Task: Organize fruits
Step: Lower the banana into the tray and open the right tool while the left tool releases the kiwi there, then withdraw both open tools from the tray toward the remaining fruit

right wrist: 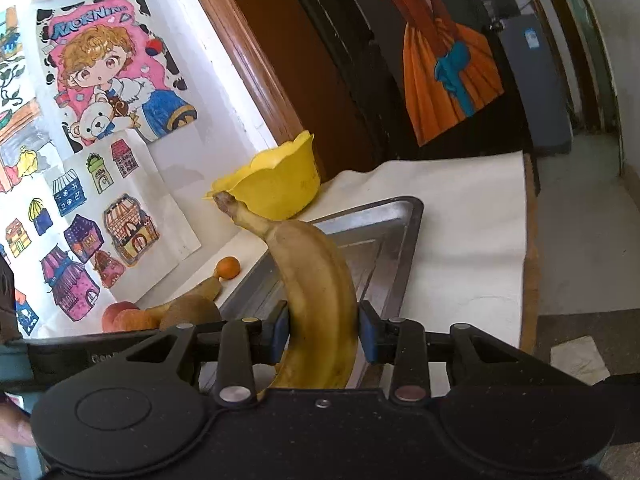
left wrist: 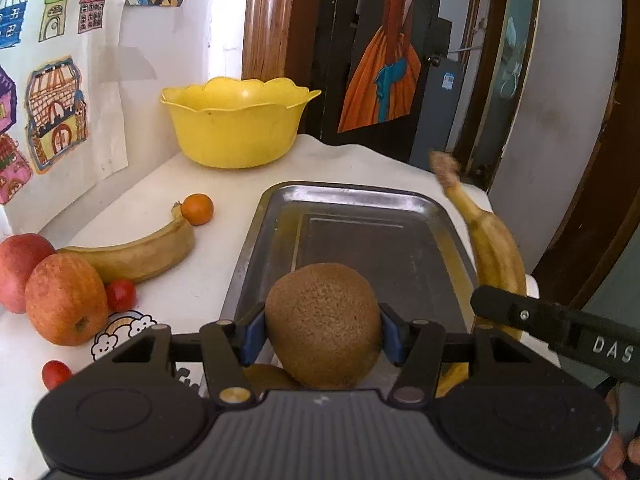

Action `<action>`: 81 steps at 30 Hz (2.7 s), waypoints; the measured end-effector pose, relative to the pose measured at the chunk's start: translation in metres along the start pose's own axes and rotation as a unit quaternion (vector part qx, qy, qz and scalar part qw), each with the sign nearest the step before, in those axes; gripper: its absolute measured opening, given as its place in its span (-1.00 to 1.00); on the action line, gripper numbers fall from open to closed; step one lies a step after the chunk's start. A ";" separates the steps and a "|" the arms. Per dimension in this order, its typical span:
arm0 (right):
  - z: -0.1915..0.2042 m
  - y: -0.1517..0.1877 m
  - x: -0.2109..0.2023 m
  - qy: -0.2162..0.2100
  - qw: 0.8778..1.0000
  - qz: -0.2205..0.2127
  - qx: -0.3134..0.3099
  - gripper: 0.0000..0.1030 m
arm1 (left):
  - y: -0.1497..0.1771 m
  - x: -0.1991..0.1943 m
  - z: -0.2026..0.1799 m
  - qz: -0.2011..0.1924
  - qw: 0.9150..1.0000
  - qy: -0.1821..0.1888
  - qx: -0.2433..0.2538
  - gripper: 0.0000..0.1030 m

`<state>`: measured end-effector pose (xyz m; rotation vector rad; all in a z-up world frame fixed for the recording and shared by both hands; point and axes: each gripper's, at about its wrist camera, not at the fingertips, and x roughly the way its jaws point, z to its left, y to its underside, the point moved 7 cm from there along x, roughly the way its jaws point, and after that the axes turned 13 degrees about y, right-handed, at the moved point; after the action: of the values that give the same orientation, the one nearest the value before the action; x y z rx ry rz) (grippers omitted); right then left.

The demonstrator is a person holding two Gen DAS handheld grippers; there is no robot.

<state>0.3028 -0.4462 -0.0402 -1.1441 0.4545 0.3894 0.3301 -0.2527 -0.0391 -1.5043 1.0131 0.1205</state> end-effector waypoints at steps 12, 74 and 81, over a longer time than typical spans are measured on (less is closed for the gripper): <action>0.002 -0.003 0.024 0.015 0.999 0.042 -0.016 -0.15 | 0.004 0.014 0.003 0.021 1.000 -0.008 -0.002 0.20; 0.208 0.135 -0.208 0.023 0.996 0.037 -0.080 0.99 | 0.114 -0.292 0.137 -0.115 0.989 -0.086 -0.037 0.99; 0.243 0.087 -0.162 0.013 0.992 -0.030 -0.122 0.99 | 0.108 -0.288 0.168 -0.111 0.986 -0.123 -0.023 0.99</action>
<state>0.1565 -0.1989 0.0617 -1.3991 0.4022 0.3854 0.1657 0.0515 0.0147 -1.5897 0.6456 0.1689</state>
